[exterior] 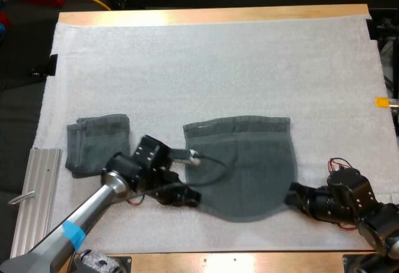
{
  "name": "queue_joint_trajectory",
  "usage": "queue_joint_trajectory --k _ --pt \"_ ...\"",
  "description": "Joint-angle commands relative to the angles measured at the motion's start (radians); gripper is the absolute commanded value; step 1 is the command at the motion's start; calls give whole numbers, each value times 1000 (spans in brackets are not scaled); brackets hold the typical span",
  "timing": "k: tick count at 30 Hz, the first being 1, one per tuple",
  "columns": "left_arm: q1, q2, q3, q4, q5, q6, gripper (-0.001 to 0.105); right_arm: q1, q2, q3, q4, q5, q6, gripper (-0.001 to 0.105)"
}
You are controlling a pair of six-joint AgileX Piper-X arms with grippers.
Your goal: Pick towel from pile, fold and stack
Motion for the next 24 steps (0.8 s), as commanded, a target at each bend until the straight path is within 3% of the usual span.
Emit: queue_joint_trajectory --k 1,9,16,24 --pt "17 -5 1 -22 24 -16 0 2 -2 -10 -36 9 32 1" --pt "153 18 1 -175 128 -118 0 2 48 -8 -224 75 142 1" --pt "154 86 -6 -247 144 -163 0 2 160 -8 -410 119 199 1" --pt "154 173 -81 -277 136 -167 0 2 273 -10 -561 233 248 1"
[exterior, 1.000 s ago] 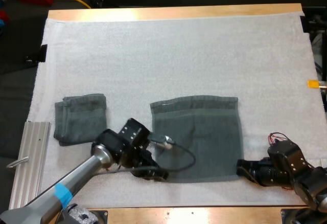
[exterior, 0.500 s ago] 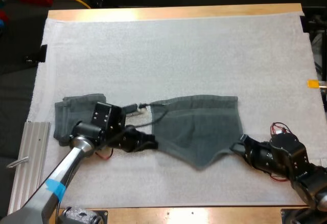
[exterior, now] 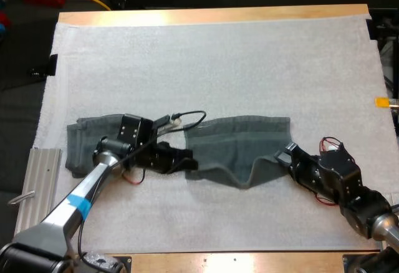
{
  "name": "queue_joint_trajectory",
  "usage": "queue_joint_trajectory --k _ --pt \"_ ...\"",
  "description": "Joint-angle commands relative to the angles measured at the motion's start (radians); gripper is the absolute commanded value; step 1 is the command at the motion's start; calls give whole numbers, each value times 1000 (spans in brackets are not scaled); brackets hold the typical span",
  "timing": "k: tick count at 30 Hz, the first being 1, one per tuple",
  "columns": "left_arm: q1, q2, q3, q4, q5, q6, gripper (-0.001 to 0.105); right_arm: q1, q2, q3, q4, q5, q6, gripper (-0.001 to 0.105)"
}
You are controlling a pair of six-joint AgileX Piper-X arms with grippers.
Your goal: Pick towel from pile, fold and stack
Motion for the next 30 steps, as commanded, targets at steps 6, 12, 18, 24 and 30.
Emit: queue_joint_trajectory --k 6,12,18,24,30 --pt "1 43 -47 -21 -71 -2 0 2 47 -10 -93 93 2 1" --pt "1 73 -54 -82 -108 -10 0 -2 102 -10 -145 140 2 1" --pt "1 73 -54 -138 -154 -15 0 -61 167 -10 -222 97 5 1" --pt "1 73 -54 -187 -194 -15 0 -116 208 -10 -268 64 5 1" --pt "1 76 -54 -215 -221 -15 0 -139 232 -10 -291 51 5 1"
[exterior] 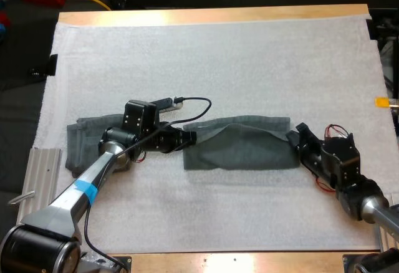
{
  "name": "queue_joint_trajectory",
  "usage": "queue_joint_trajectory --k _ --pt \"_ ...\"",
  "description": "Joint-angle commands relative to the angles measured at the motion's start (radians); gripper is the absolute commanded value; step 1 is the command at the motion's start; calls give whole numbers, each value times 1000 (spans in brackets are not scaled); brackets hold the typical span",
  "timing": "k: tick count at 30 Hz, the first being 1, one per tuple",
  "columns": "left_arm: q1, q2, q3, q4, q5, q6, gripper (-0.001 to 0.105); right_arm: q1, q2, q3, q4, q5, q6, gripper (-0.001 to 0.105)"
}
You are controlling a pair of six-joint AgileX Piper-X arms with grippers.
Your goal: Pick towel from pile, fold and stack
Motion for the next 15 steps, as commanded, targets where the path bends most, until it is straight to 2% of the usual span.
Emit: queue_joint_trajectory --k 1,4,11,15 --pt "1 0 -9 -13 -17 -6 0 -4 2 -10 -25 -4 -4 1" --pt "1 1 -9 -32 -18 -6 4 -4 23 -10 -76 -8 -6 1" --pt "1 1 -9 -71 -25 -6 42 -4 58 -10 -125 -2 -4 1" --pt "1 1 -9 -73 -25 -6 54 -4 58 -10 -154 24 -9 4"
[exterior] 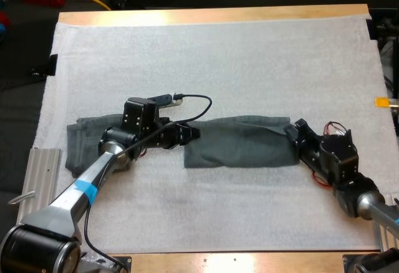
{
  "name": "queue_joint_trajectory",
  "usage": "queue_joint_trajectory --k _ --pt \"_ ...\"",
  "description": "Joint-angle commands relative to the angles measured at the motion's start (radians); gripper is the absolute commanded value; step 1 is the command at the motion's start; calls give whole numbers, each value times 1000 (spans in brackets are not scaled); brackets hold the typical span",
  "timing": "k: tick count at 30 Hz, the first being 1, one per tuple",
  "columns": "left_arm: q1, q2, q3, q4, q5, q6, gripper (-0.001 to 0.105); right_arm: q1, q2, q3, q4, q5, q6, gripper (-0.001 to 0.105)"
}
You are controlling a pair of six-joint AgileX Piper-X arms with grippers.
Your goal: Pick towel from pile, fold and stack
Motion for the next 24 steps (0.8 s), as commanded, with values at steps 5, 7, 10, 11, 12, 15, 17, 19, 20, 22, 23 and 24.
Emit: queue_joint_trajectory --k 5,7,10,11,12,15,17,19,20,22,23,24 --pt "1 1 -9 -14 31 -5 66 -4 -2 -7 -93 41 -37 28" --pt "1 1 -9 -14 67 -5 68 -4 -2 -7 -118 41 -67 40" --pt "1 1 -9 -12 109 -5 68 -4 -2 -7 -147 39 -99 62" --pt "1 1 -9 -12 119 -5 68 -4 -2 -7 -161 30 -126 68" --pt "1 1 -9 -12 128 -5 68 -4 -2 -7 -174 17 -153 71" --pt "1 -7 -9 -3 169 5 68 -4 -2 -7 -194 -35 -216 71" --pt "1 -26 -9 27 167 46 68 -4 -2 -7 -191 -65 -226 71" --pt "1 -54 -9 59 167 89 68 -4 -3 -7 -183 -85 -235 71" --pt "1 -74 -9 86 163 123 68 -4 -6 -7 -171 -92 -235 71" --pt "1 -107 -9 130 144 168 68 -4 -14 -7 -137 -95 -236 71" --pt "1 -131 -9 160 124 189 68 -4 -24 -7 -106 -95 -241 71" --pt "1 -149 -9 188 108 212 68 -4 -34 -7 -82 -95 -250 71"
